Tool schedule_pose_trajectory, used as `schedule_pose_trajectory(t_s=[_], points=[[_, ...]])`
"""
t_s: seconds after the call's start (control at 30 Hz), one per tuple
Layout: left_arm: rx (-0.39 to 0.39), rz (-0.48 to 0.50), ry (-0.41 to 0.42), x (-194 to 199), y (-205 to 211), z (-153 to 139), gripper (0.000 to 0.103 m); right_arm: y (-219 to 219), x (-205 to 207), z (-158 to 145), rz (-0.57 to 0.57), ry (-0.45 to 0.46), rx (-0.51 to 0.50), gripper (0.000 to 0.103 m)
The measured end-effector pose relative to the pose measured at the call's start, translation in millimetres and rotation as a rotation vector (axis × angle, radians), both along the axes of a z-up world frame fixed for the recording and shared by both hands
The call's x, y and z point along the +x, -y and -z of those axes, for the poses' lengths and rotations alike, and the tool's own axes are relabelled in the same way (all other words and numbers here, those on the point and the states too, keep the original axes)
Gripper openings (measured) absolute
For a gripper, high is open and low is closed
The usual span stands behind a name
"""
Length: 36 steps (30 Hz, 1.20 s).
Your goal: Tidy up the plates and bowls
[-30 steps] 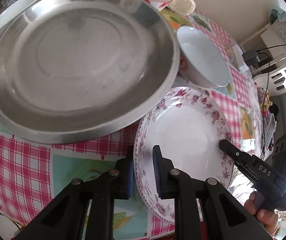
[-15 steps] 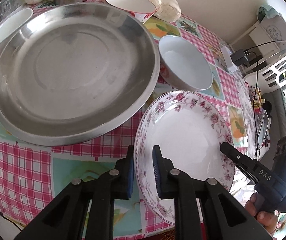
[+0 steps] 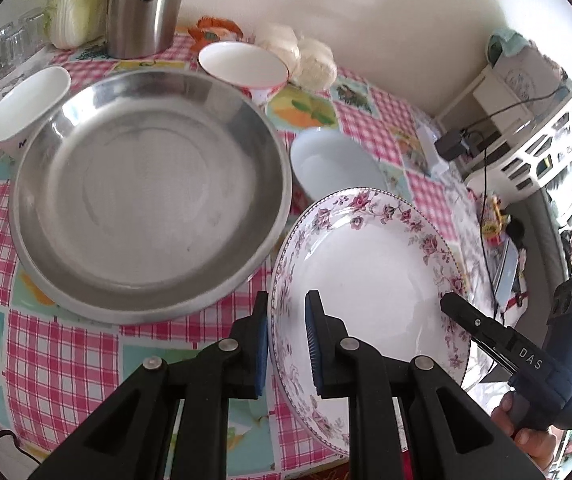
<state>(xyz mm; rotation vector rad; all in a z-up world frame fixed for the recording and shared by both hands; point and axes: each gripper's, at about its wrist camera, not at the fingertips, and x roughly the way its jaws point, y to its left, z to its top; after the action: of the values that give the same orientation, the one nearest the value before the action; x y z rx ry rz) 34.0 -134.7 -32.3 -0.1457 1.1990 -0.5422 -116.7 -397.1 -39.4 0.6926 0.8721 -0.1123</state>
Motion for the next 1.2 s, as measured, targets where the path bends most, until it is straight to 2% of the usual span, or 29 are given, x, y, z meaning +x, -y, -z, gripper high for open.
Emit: schedule_pose_trajectory(t_s=[0.1, 0.2, 0.37, 0.5, 0.7, 0.93, 1.2], points=[[-0.001, -0.01, 0.008, 6.1, -1.6, -6.6, 0.018, -2.3, 5.2, -11.6, -0.006, 0.018, -0.007, 0.014], [-0.035, -0.027, 0.012, 14.6, -4.7, -17.2, 0.018, -2.8, 11.9, -24.1, -0.01, 0.043, -0.009, 0.014], [-0.05, -0.05, 0.066, 29.5, -5.5, -40.4, 0.018, -4.0, 29.8, -51.2, -0.013, 0.089, -0.02, 0.014], [-0.092, -0.072, 0.097, 47.2, -9.9, -59.5, 0.018, -6.1, 44.5, -70.4, -0.021, 0.126, -0.029, 0.014], [-0.12, -0.106, 0.143, 67.8, -15.5, -79.1, 0.018, -9.3, 70.1, -86.3, -0.032, 0.153, -0.042, 0.014], [-0.161, -0.139, 0.15, 92.3, -18.8, -84.8, 0.018, -10.8, 97.9, -92.5, -0.054, 0.181, -0.046, 0.014], [-0.176, -0.174, 0.11, 115.5, -22.8, -68.0, 0.018, -10.4, 124.9, -82.8, -0.06, 0.163, -0.047, 0.014]])
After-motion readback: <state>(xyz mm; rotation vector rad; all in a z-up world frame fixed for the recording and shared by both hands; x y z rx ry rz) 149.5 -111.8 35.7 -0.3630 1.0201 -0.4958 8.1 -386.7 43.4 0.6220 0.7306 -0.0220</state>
